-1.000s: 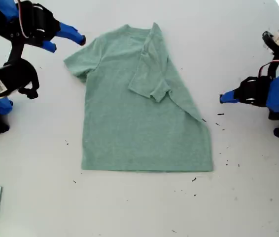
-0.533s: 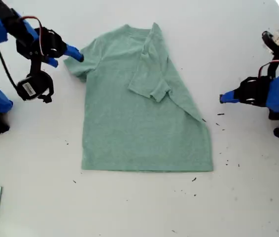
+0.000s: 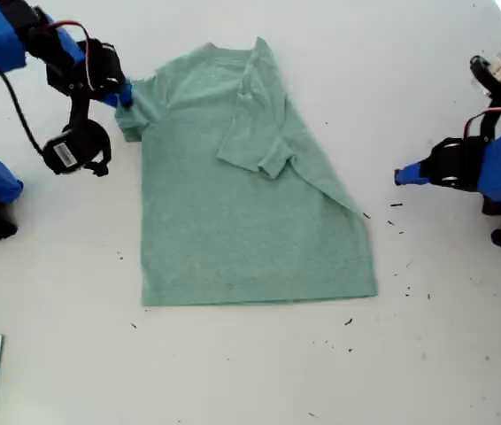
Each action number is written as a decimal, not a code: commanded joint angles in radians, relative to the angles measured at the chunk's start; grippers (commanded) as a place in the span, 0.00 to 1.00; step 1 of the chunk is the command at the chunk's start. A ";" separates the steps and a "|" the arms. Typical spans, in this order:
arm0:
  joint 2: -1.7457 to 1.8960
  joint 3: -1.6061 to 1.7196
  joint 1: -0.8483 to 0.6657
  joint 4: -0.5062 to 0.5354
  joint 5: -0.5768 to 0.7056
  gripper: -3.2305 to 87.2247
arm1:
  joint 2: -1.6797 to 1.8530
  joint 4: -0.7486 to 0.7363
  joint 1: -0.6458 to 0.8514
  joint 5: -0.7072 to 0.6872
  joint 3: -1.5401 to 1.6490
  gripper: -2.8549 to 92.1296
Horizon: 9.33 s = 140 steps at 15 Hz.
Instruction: Fold t shirt
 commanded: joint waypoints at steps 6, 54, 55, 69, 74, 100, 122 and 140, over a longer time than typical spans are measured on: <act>0.020 -0.307 0.189 0.018 0.051 0.03 | 0.015 -0.006 -0.025 0.006 0.067 0.05; 1.606 1.192 0.629 -0.126 -0.440 0.03 | -1.497 -0.434 -0.546 0.160 -0.696 0.05; 1.606 1.192 0.629 -0.126 -0.440 0.03 | -1.437 -0.472 -0.545 0.166 -0.632 0.05; 1.606 1.192 0.632 -0.126 -0.440 0.03 | -1.819 0.342 -0.495 -0.104 -1.805 0.03; 1.606 1.192 0.629 -0.126 -0.440 0.03 | -2.121 0.071 -0.549 -0.026 -1.894 0.15; 0.149 -0.397 0.951 0.353 -0.795 0.03 | -0.540 -0.173 -0.121 -0.273 -0.086 0.05; -0.296 -0.678 0.956 0.347 -0.692 0.03 | -0.183 -0.029 -0.143 -0.281 0.002 0.06; -0.667 -1.158 0.795 0.067 -0.382 0.30 | -0.138 -0.005 -0.149 -0.264 0.014 0.06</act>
